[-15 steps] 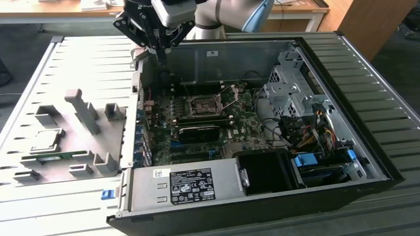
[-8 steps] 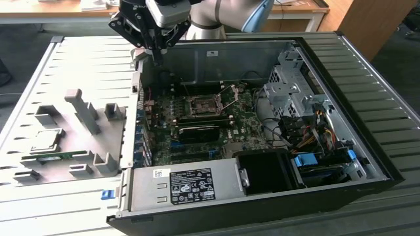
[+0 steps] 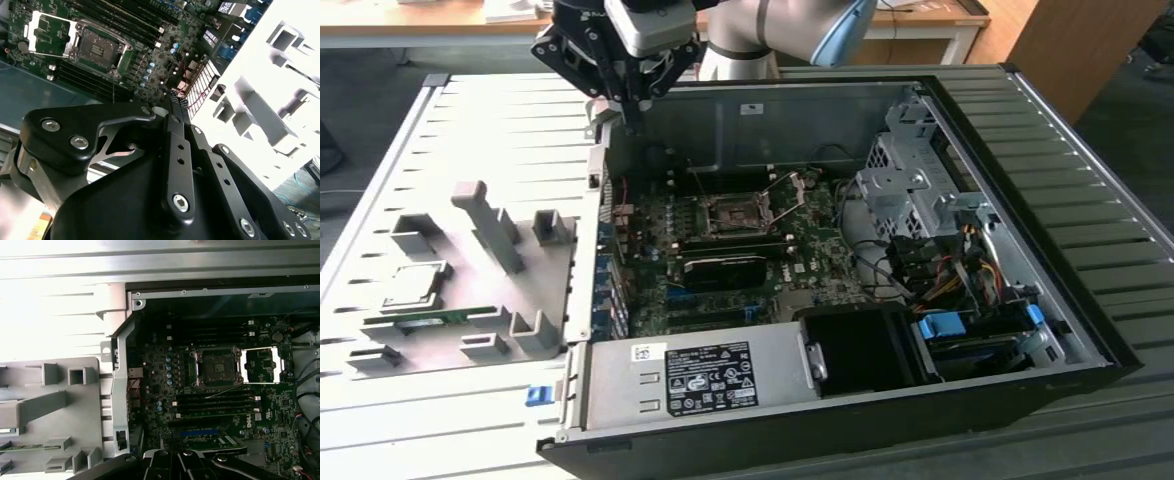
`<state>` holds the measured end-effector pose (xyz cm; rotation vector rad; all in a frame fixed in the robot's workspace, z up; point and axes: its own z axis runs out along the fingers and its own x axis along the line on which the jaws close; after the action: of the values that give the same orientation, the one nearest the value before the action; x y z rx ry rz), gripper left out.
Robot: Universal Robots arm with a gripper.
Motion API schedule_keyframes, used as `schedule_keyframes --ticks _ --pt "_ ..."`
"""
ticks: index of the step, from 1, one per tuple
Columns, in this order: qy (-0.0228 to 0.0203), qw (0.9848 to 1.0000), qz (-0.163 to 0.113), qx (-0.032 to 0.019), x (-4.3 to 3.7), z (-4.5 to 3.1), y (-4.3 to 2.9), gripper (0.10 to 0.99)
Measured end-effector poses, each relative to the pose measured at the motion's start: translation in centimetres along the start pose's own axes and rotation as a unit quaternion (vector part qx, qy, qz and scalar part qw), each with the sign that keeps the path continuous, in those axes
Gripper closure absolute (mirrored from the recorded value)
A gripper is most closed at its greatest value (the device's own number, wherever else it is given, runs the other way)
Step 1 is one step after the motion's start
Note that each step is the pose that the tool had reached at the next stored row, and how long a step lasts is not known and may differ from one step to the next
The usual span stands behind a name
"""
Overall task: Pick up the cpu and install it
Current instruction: 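Reach for the cpu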
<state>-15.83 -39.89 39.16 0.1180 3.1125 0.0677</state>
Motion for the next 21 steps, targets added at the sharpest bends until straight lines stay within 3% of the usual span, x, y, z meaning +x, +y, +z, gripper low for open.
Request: schedule_keyframes --ticks 21 --pt "0.0 1.0 0.0 0.0 1.58 0.09 -0.12 0.98"
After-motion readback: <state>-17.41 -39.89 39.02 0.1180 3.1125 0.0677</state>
